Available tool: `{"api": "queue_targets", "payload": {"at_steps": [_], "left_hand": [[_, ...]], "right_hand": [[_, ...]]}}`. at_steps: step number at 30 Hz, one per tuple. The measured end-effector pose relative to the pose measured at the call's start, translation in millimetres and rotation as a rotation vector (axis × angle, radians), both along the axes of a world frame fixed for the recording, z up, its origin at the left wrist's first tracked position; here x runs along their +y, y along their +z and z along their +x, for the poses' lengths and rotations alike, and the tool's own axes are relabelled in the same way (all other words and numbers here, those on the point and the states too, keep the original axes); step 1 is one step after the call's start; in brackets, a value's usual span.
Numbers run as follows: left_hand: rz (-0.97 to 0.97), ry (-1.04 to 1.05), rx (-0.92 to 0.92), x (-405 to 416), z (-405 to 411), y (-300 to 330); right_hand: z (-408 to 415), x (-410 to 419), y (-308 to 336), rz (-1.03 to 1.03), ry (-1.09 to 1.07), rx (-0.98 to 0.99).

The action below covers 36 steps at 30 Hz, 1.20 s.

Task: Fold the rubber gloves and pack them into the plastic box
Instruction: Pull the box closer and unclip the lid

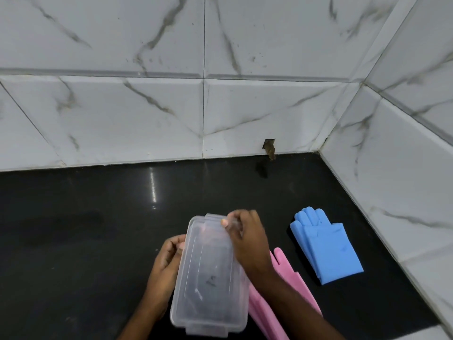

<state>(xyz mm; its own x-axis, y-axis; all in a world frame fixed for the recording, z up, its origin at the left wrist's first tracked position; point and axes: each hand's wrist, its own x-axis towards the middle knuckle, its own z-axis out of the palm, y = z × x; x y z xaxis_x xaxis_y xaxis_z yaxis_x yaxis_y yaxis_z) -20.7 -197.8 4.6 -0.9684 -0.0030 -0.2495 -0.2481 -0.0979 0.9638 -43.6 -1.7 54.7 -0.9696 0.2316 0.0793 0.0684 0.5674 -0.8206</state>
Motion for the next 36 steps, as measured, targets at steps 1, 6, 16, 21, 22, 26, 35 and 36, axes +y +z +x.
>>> {"api": "queue_targets", "payload": {"at_steps": [1,6,16,21,22,26,35,36], "left_hand": [[0.03,0.0,-0.016,2.0,2.7,0.7],[0.05,-0.005,-0.002,3.4,2.6,14.3],[-0.386,0.117,0.127,2.0,-5.8,23.5],[-0.581,0.161,0.236,0.2,-5.0,33.9],[-0.527,0.173,0.233,-0.4,-3.3,37.3],[-0.086,0.096,0.237,1.9,10.8,68.1],[0.584,-0.173,-0.319,37.3,7.4,113.5],[0.593,-0.136,-0.35,45.8,6.1,113.9]], "right_hand": [[-5.3,1.4,3.3,-0.013,-0.01,0.041],[-30.4,10.2,24.6,0.01,-0.004,0.188],[-6.7,7.3,62.2,0.018,0.284,0.452],[-1.2,0.1,83.3,-0.196,0.448,0.425],[-2.8,1.0,88.8,-0.295,0.455,0.412],[-15.5,7.0,105.0,-0.662,0.386,0.438],[-47.4,27.2,108.3,-1.236,0.056,0.334],[-47.3,30.6,108.0,-1.293,0.029,0.322]]}}
